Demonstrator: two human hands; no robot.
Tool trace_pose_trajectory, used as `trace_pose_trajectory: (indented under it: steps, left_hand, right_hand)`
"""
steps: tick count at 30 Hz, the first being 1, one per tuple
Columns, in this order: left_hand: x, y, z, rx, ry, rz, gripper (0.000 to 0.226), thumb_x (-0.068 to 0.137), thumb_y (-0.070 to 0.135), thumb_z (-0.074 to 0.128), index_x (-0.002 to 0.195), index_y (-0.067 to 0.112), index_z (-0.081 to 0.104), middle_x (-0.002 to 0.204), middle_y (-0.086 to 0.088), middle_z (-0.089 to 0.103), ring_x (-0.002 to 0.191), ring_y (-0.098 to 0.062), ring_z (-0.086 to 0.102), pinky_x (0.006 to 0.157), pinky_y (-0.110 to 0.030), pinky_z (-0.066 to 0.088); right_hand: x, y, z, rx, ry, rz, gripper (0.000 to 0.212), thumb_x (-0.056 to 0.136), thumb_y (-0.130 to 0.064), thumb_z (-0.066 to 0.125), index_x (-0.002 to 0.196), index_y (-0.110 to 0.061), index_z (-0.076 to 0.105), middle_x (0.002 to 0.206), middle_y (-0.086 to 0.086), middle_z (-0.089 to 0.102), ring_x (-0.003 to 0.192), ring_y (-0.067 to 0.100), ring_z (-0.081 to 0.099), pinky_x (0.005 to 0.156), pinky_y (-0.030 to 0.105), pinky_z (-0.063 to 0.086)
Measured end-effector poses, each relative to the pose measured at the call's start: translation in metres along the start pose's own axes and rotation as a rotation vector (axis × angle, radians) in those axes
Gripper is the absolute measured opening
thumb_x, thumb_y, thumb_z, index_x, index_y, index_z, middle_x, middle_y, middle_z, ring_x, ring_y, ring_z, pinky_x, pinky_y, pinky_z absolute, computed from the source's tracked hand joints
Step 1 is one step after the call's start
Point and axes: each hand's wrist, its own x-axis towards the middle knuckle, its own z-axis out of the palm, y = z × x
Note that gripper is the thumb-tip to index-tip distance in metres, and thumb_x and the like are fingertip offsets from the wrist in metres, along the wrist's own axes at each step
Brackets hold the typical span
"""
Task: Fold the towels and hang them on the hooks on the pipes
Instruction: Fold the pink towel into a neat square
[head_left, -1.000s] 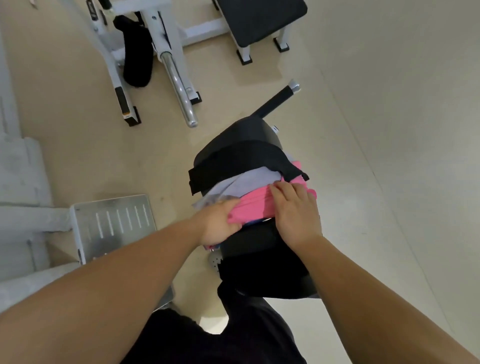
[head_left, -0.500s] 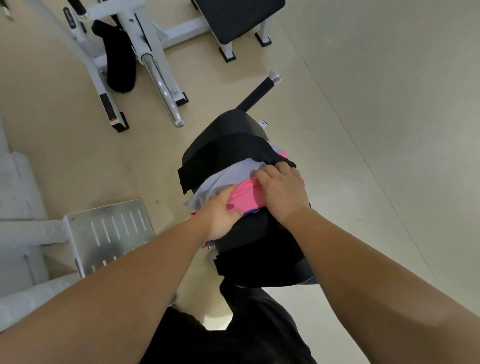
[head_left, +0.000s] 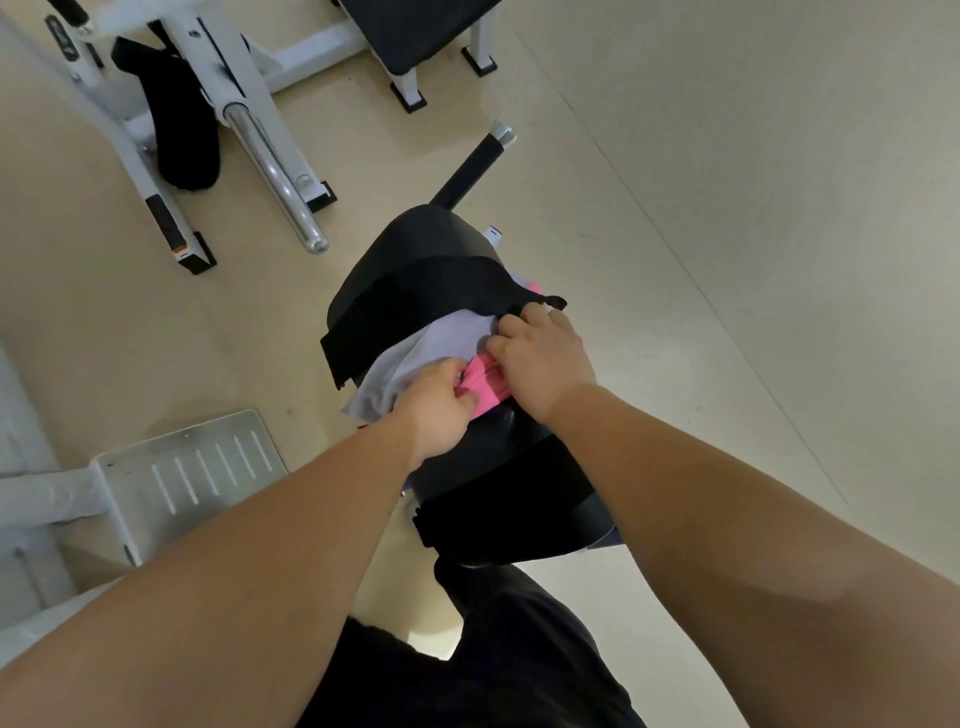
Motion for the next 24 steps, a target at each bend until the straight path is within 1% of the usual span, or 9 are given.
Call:
trace_pose_trajectory:
  steps: [2, 5, 7, 12, 15, 18, 21, 22, 24]
  left_hand:
    - [0.001, 0.006, 0.001, 0.03, -0.012, -0.04, 0.031, 0.103, 0.026, 0.053, 0.134, 0.022, 0.056, 0.119, -0.005, 0.066, 0.107, -0.022, 0.061, 0.096, -0.037, 0.05]
    - [-0.004, 0.006, 0.002, 0.056, 0.052, 0.015, 0.006, 0.101, 0.027, 0.059, 0.096, 0.026, 0.063, 0.097, -0.001, 0.066, 0.095, -0.025, 0.063, 0.089, -0.042, 0.053]
    - [-0.008, 0.002, 0.0, 0.099, 0.107, 0.075, 0.016, 0.098, 0.027, 0.065, 0.082, 0.028, 0.061, 0.087, 0.002, 0.064, 0.085, -0.024, 0.062, 0.081, -0.041, 0.054]
    - [-0.033, -0.007, -0.006, -0.006, 0.072, 0.177, 0.016, 0.103, 0.022, 0.057, 0.09, 0.014, 0.052, 0.068, -0.002, 0.052, 0.062, -0.017, 0.046, 0.06, -0.032, 0.04]
    - [-0.053, -0.011, -0.02, -0.026, 0.107, 0.206, 0.013, 0.099, 0.022, 0.062, 0.093, 0.02, 0.051, 0.073, -0.004, 0.058, 0.067, -0.021, 0.055, 0.066, -0.037, 0.048]
    - [-0.075, -0.016, -0.045, -0.107, 0.161, 0.193, 0.017, 0.091, 0.018, 0.071, 0.099, 0.028, 0.059, 0.086, 0.007, 0.064, 0.079, -0.016, 0.06, 0.072, -0.032, 0.051]
    - [-0.097, -0.027, -0.072, -0.108, 0.225, 0.151, 0.011, 0.085, 0.027, 0.078, 0.083, 0.025, 0.068, 0.077, 0.004, 0.066, 0.072, -0.013, 0.058, 0.066, -0.03, 0.047]
    - [-0.105, -0.029, -0.082, -0.089, 0.244, 0.146, 0.017, 0.085, 0.031, 0.079, 0.077, 0.022, 0.068, 0.071, 0.001, 0.064, 0.067, -0.013, 0.054, 0.062, -0.029, 0.044]
    - [-0.123, -0.03, -0.098, -0.085, 0.267, 0.134, 0.033, 0.088, 0.039, 0.075, 0.071, 0.011, 0.067, 0.063, -0.005, 0.055, 0.06, -0.014, 0.046, 0.058, -0.029, 0.038]
  right_hand:
    - [-0.003, -0.001, 0.001, 0.015, 0.014, -0.01, 0.031, 0.094, -0.021, 0.055, 0.123, -0.027, 0.065, 0.114, 0.0, 0.06, 0.107, 0.027, 0.048, 0.092, 0.041, 0.04]
    - [-0.014, 0.001, 0.004, 0.063, 0.111, -0.018, 0.02, 0.085, -0.016, 0.067, 0.103, -0.019, 0.073, 0.102, 0.002, 0.064, 0.099, 0.031, 0.054, 0.084, 0.044, 0.045]
    - [-0.024, 0.004, 0.007, 0.117, 0.198, -0.027, 0.019, 0.076, -0.013, 0.075, 0.095, -0.016, 0.073, 0.095, 0.002, 0.068, 0.096, 0.034, 0.06, 0.082, 0.043, 0.048]
    - [-0.045, -0.006, -0.007, 0.22, 0.305, -0.053, 0.011, 0.08, -0.017, 0.068, 0.089, -0.012, 0.068, 0.084, 0.007, 0.072, 0.096, 0.034, 0.065, 0.085, 0.043, 0.05]
    - [-0.052, -0.013, -0.021, 0.261, 0.337, -0.057, 0.015, 0.084, -0.025, 0.056, 0.081, -0.011, 0.061, 0.076, 0.009, 0.066, 0.083, 0.034, 0.062, 0.08, 0.043, 0.05]
    - [-0.051, -0.016, -0.046, 0.259, 0.311, -0.1, 0.029, 0.084, -0.04, 0.068, 0.076, -0.014, 0.059, 0.069, 0.004, 0.061, 0.072, 0.03, 0.057, 0.077, 0.04, 0.048]
    - [-0.044, -0.025, -0.077, 0.318, 0.273, -0.171, 0.034, 0.076, -0.04, 0.083, 0.072, -0.019, 0.058, 0.061, -0.004, 0.045, 0.059, 0.024, 0.048, 0.066, 0.029, 0.035]
    - [-0.041, -0.03, -0.087, 0.369, 0.248, -0.182, 0.031, 0.078, -0.038, 0.082, 0.075, -0.02, 0.058, 0.064, -0.008, 0.041, 0.06, 0.022, 0.045, 0.065, 0.028, 0.031]
    - [-0.033, -0.041, -0.104, 0.442, 0.136, -0.198, 0.023, 0.088, -0.038, 0.072, 0.088, -0.02, 0.058, 0.07, -0.009, 0.049, 0.067, 0.021, 0.051, 0.063, 0.03, 0.032]
